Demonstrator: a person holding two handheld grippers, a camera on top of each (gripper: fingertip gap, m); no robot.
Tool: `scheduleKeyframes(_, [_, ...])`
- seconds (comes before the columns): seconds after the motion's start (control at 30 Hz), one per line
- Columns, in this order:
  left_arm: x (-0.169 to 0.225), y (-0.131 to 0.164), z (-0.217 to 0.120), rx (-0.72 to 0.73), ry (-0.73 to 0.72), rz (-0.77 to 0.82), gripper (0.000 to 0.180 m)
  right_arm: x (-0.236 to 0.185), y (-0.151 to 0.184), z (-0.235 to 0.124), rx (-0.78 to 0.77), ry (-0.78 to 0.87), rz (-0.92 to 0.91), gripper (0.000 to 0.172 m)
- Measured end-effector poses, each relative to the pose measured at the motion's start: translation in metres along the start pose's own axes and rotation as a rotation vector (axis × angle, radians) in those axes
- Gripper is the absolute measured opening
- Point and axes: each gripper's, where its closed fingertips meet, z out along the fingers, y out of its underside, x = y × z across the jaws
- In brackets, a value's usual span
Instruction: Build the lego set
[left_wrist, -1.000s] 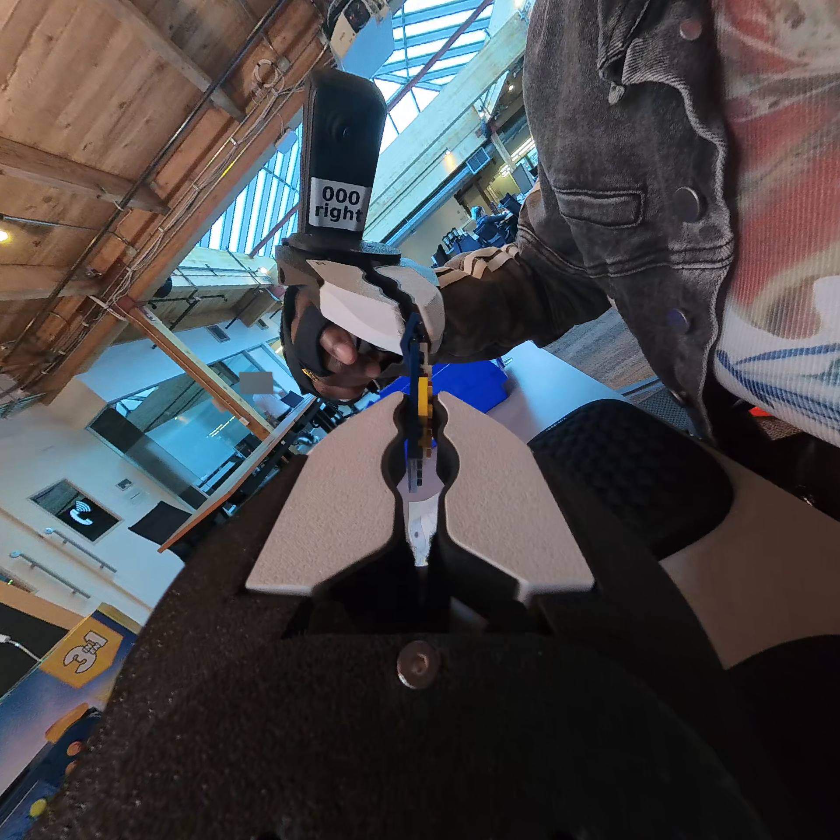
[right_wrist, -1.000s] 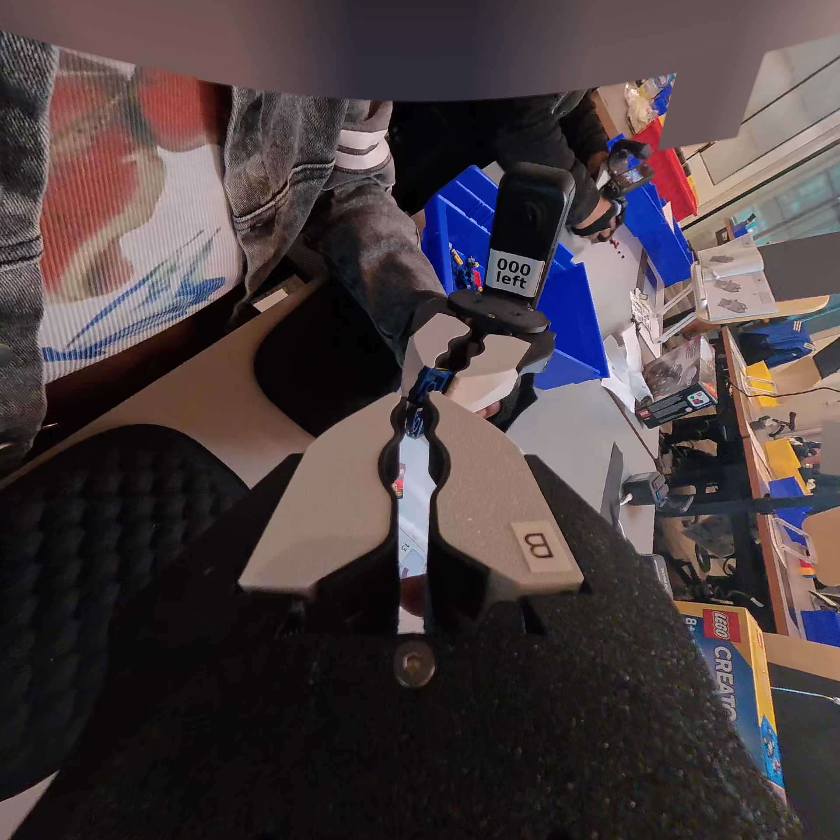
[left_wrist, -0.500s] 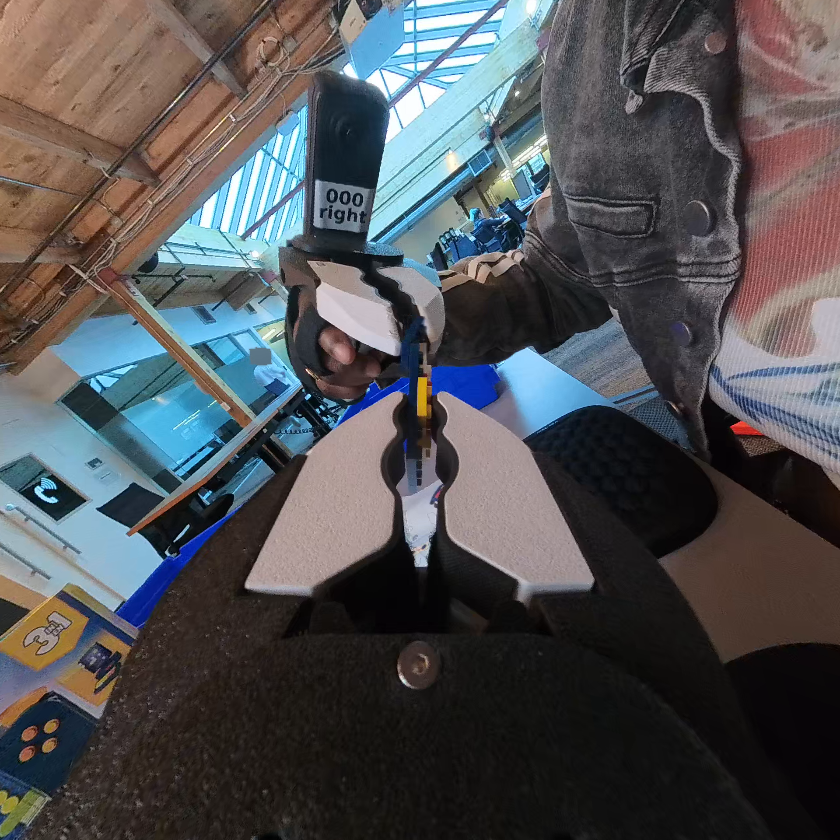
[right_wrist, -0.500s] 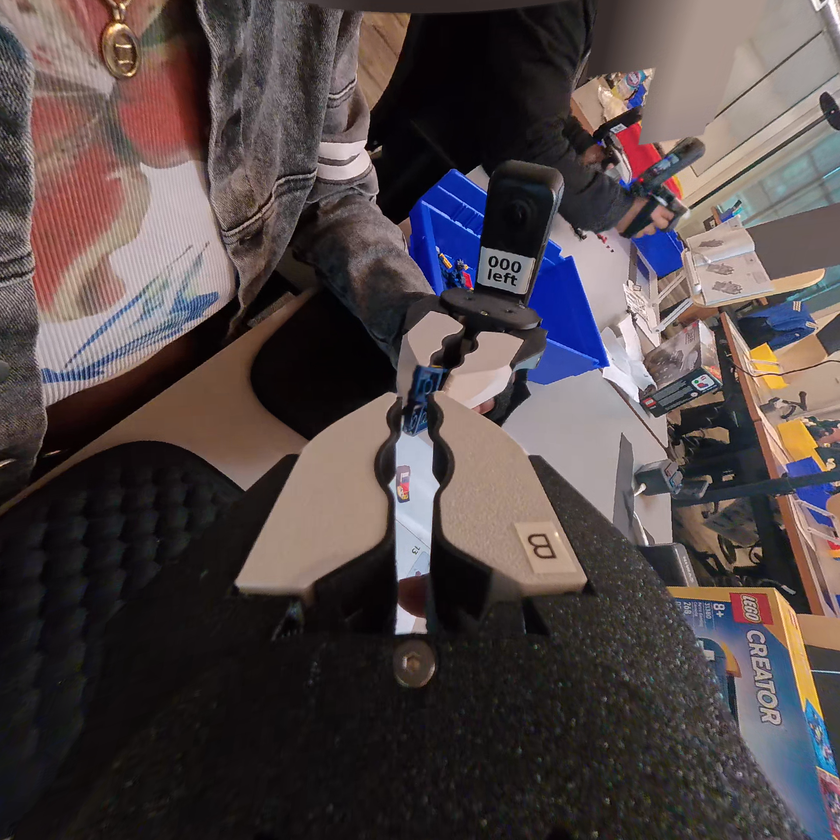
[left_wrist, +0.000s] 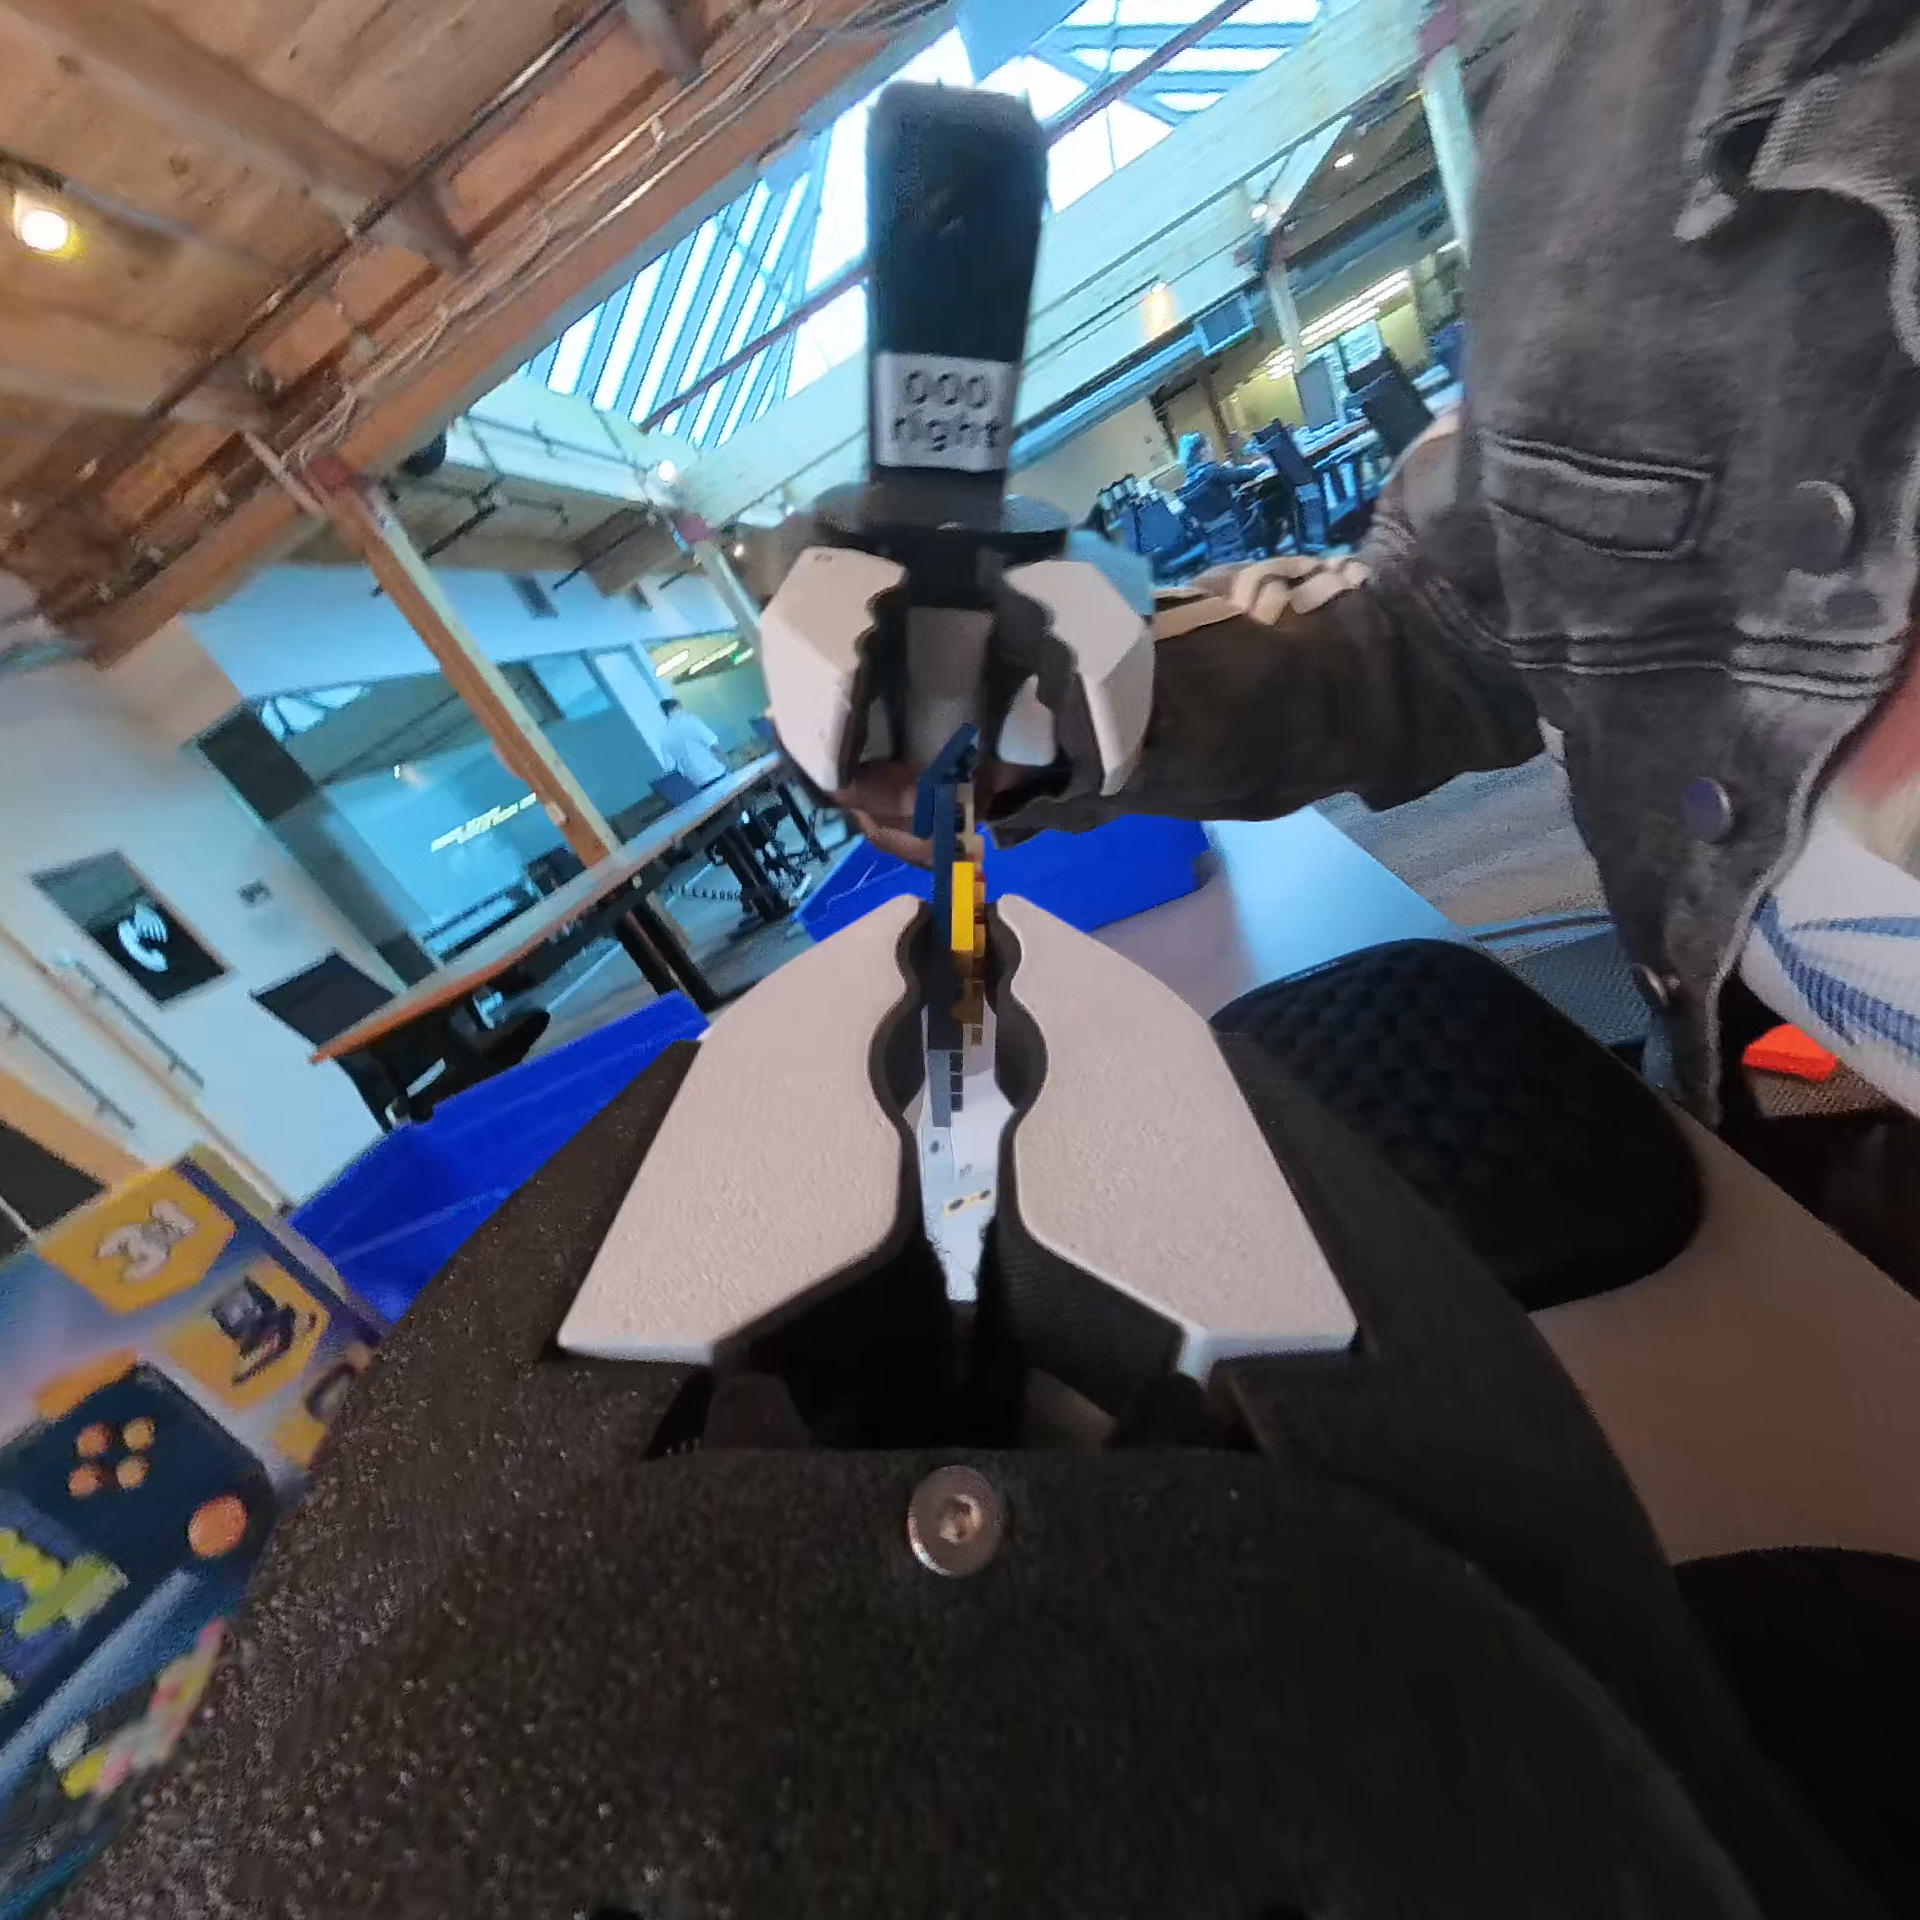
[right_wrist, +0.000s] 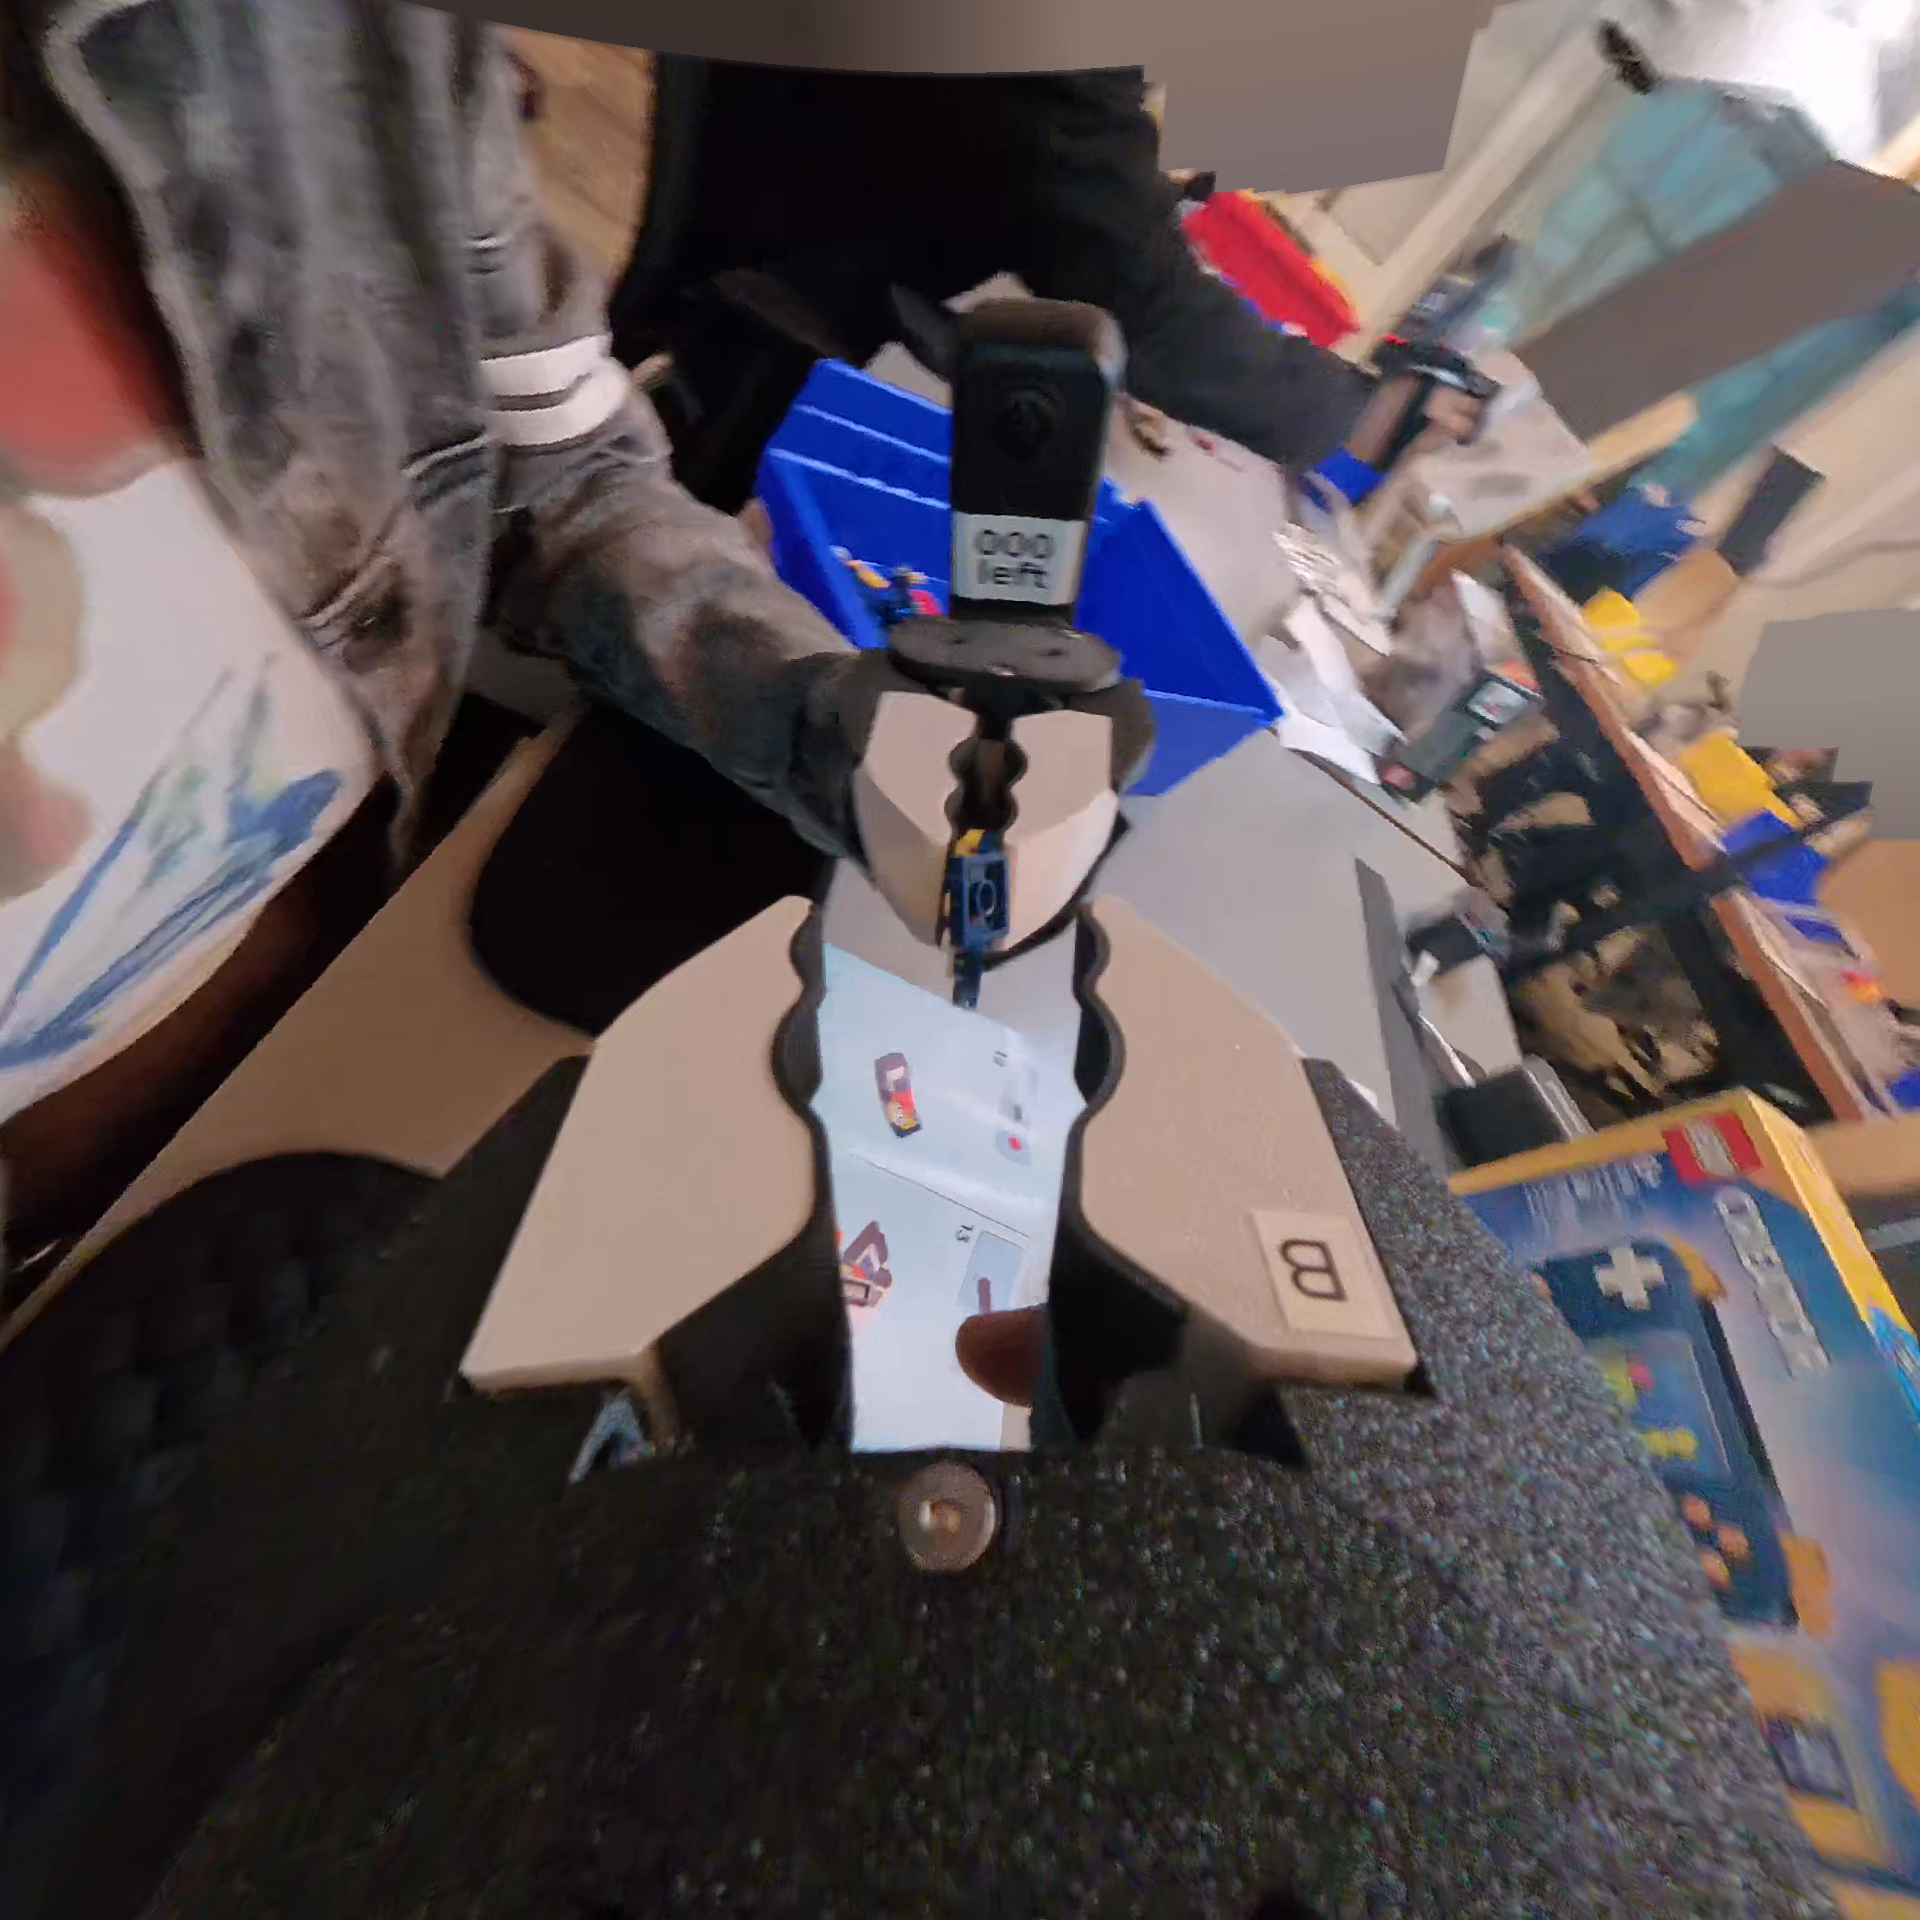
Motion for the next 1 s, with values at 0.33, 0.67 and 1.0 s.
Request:
scheduleKeyframes(0.33, [-0.006,0.023,0.001,-0.098,0.03,-0.273,0.008,0.01,0.029,0.008,-0.077,0.012,0.263,0.023])
scheduleKeyframes(0.67, [-0.01,0.039,0.002,-0.121,0.057,-0.64,0.008,0.018,0.049,0.01,-0.027,0.0,0.682,0.008])
scheduleKeyframes(1.0, [-0.008,0.06,0.002,-0.156,0.08,-0.869,0.008,0.014,0.072,0.013,0.06,-0.103,0.956,0.006])
